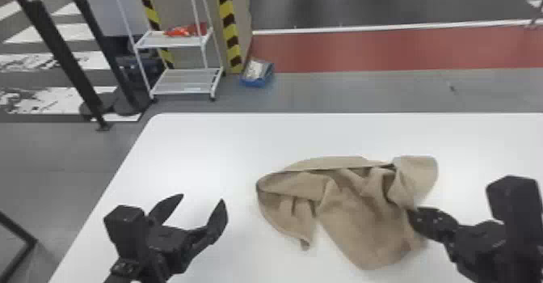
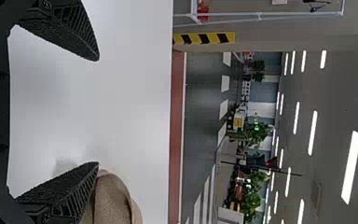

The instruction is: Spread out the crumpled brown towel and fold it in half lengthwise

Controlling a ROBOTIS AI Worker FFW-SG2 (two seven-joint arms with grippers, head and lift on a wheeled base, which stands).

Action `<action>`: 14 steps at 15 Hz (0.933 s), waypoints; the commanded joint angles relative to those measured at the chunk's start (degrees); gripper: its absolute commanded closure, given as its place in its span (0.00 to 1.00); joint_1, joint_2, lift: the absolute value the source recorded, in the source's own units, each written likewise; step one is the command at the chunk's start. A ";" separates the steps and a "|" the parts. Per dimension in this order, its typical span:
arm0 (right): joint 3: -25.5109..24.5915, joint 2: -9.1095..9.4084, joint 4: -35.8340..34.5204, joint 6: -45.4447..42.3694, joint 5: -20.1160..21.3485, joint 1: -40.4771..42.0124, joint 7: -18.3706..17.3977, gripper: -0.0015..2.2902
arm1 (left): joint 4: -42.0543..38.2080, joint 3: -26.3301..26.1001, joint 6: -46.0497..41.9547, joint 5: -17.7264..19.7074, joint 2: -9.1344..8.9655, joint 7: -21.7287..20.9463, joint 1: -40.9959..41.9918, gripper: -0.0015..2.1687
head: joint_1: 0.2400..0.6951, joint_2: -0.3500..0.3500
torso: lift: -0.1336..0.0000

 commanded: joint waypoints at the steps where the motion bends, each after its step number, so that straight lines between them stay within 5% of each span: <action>1: -9.41 0.68 -0.42 1.20 -8.11 -4.74 0.67 0.76 | -0.32 -0.05 0.00 0.00 -0.41 0.00 0.14 0.04 | 1.00 0.64 | 0.07; 4: -21.01 -0.20 3.00 6.65 -15.93 -12.91 1.72 0.76 | -0.85 -0.49 0.00 0.00 -0.41 0.00 0.23 0.04 | 1.00 0.55 | 0.07; 10: -28.40 -5.21 16.36 7.71 -15.23 -16.78 2.07 0.74 | -1.11 -0.57 0.18 -0.18 -0.41 0.00 0.14 0.04 | 1.00 0.29 | 0.07; 11: -28.40 -6.00 17.42 8.24 -14.18 -16.69 2.16 0.55 | -1.11 -0.57 0.35 -0.26 -0.41 -0.09 -0.03 0.04 | 1.00 0.27 | 0.07; 12: -28.49 -6.00 17.68 9.99 -12.86 -16.25 2.16 0.15 | -1.11 -0.66 1.06 -0.26 -0.41 -0.09 -0.12 0.04 | 1.00 0.24 | 0.07; 13: -28.49 -5.91 17.59 10.52 -11.54 -15.81 1.99 0.00 | -1.11 -0.66 1.06 -0.26 -0.41 -0.09 -0.21 0.04 | 1.00 0.21 | 0.07; 14: -29.98 -5.56 17.42 11.05 -10.92 -15.72 1.72 0.00 | -1.20 -0.66 1.06 -0.26 -0.41 -0.09 -0.12 0.04 | 1.00 0.19 | 0.07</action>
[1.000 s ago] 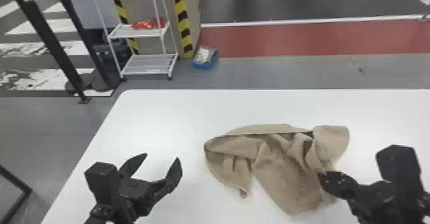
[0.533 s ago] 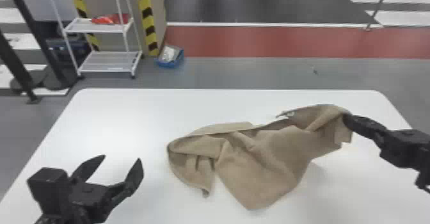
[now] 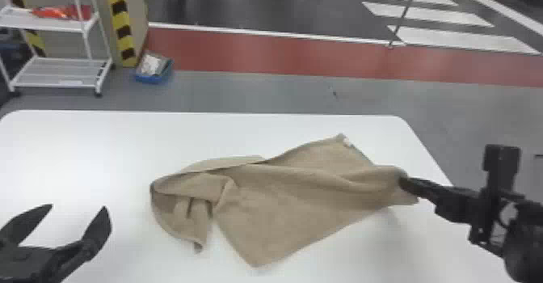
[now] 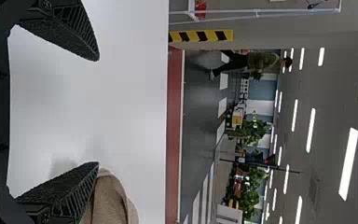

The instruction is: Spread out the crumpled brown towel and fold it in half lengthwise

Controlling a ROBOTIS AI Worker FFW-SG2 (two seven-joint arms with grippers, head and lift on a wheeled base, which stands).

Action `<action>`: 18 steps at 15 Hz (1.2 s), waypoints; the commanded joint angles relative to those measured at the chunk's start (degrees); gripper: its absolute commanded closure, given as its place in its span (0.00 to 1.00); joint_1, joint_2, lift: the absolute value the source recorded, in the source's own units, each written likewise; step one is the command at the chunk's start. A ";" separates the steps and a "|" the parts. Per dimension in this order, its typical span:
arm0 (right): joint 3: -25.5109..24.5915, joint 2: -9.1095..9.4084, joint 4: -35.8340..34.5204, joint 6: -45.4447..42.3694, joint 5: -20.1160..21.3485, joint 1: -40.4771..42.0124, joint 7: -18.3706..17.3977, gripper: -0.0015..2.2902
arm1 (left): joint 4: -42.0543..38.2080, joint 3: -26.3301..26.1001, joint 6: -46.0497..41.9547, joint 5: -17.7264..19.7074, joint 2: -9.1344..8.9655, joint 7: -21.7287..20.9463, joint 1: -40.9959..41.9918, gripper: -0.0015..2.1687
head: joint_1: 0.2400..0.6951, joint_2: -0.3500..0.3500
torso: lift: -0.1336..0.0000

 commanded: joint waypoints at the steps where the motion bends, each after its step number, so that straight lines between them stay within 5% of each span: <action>1: -2.84 0.28 -0.30 1.80 1.36 0.40 -0.16 0.00 | -0.15 -0.02 0.30 -0.01 -0.41 0.00 0.00 0.04 | 1.00 0.18 | 0.07; 7: -9.61 0.37 -2.24 10.42 6.90 0.40 -1.74 0.03 | -0.67 -0.98 3.81 0.26 -0.41 -0.62 -0.35 0.04 | 1.00 0.04 | 0.07; 15: -13.92 2.56 -4.26 12.17 4.26 0.40 -1.83 0.03 | -5.60 -9.42 16.82 1.14 -0.41 -6.94 0.09 0.12 | 1.00 0.00 | 0.07; 18: -14.27 2.47 -4.17 12.35 4.09 0.22 -1.83 0.03 | -4.98 -12.67 16.82 -1.59 -0.41 -6.77 -0.17 0.12 | 1.00 0.00 | 0.07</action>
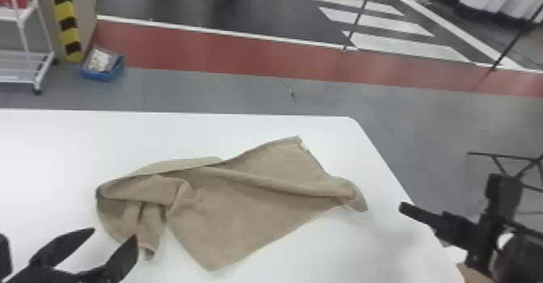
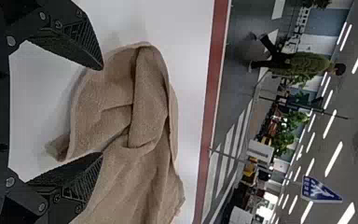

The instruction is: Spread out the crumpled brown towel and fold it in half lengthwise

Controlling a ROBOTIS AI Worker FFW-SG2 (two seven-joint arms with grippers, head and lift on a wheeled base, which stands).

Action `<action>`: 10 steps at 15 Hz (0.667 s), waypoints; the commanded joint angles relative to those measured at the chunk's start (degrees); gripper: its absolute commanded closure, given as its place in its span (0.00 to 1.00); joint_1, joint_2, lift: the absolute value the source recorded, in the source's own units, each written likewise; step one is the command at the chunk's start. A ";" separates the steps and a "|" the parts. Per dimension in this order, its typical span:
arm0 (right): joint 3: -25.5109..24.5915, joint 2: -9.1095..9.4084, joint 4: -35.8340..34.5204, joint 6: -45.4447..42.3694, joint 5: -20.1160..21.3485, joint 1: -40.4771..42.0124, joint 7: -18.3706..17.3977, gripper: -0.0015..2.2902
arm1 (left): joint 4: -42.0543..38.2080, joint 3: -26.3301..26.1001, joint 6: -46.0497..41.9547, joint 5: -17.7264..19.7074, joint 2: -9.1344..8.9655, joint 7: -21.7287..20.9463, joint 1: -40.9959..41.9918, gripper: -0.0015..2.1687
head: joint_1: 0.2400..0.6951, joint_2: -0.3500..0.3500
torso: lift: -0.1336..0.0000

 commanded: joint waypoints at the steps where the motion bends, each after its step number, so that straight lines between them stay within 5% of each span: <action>1: -0.17 0.00 0.07 0.05 -0.48 -0.31 0.00 0.03 | 0.69 -2.64 0.06 -2.31 -0.41 0.52 -0.42 0.12 | 1.00 0.00 | 0.07; 5: -0.43 0.09 0.07 0.58 -1.36 -0.13 0.09 0.03 | 3.24 -6.86 -1.00 -9.07 -0.41 2.63 -2.53 0.12 | 1.00 0.00 | 0.07; 10: -2.28 0.00 -0.02 1.63 -2.68 0.05 0.26 0.03 | 4.47 -9.94 -0.47 -12.24 -0.41 4.65 -3.94 0.19 | 1.00 0.00 | 0.07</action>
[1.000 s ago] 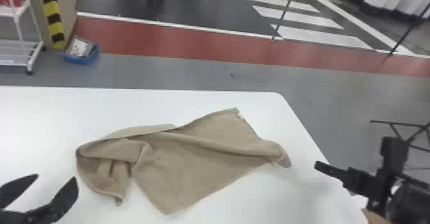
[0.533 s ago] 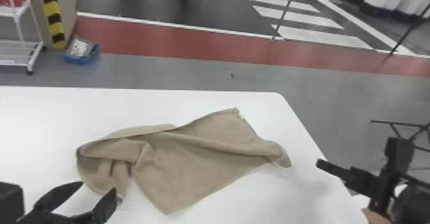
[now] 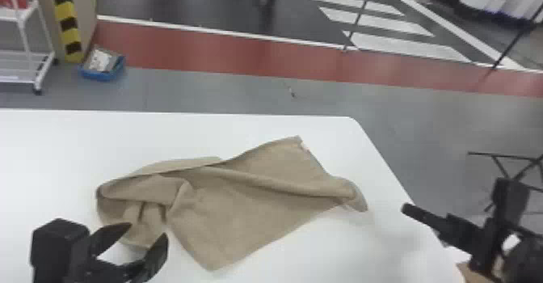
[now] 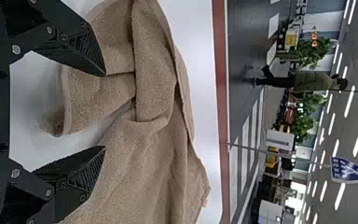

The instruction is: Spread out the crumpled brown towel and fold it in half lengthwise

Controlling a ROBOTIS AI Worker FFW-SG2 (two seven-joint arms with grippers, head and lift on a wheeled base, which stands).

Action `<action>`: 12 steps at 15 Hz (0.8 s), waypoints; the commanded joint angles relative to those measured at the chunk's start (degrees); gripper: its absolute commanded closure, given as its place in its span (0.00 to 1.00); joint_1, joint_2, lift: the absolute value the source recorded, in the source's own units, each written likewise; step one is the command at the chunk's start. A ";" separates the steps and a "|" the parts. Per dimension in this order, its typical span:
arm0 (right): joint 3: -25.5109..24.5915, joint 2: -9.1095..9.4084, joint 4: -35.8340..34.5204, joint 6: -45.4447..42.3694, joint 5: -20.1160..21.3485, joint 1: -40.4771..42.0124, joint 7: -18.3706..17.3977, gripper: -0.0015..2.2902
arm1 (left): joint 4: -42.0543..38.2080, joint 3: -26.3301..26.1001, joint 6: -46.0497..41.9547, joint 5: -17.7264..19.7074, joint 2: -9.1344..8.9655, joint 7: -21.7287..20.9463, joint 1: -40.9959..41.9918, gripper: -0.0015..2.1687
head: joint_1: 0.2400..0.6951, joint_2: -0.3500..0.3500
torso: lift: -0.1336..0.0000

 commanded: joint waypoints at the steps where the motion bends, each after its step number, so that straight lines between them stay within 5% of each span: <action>1: -0.47 -0.06 0.05 0.08 -0.14 0.09 0.02 0.03 | 0.64 -1.48 0.84 -1.91 -0.41 0.49 -0.43 0.19 | 1.00 0.00 | 0.07; 10: -1.70 -0.06 0.23 0.08 -1.81 0.09 0.37 0.03 | 2.57 -3.94 3.13 -6.31 -0.41 2.95 -1.22 0.19 | 1.00 0.00 | 0.07; 12: -1.70 -0.06 0.49 0.08 -1.81 0.09 0.37 0.03 | 2.49 -3.94 4.01 -6.13 -0.41 3.83 -1.22 0.42 | 1.00 0.00 | 0.07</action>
